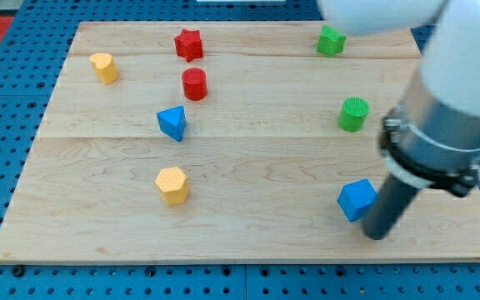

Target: Push the blue cube to the yellow hexagon

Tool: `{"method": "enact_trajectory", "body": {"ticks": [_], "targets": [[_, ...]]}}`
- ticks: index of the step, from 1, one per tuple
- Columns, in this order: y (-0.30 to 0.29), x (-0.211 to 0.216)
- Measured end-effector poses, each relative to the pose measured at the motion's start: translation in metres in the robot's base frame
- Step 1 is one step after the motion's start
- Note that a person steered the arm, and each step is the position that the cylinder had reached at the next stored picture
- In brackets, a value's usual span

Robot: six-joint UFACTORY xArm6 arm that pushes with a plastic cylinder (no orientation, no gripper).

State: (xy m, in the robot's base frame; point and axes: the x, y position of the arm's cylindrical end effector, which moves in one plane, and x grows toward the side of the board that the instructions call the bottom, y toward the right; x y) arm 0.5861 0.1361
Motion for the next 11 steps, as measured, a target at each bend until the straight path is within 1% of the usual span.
{"method": "enact_trajectory", "body": {"ticks": [1, 4, 5, 6, 7, 8, 9, 10, 11], "targets": [[-0.017, -0.006], [-0.011, 0.000], [0.033, 0.024], [0.058, 0.001], [0.022, -0.036], [-0.098, -0.048], [-0.112, -0.045], [-0.159, -0.072], [-0.202, -0.082]]}}
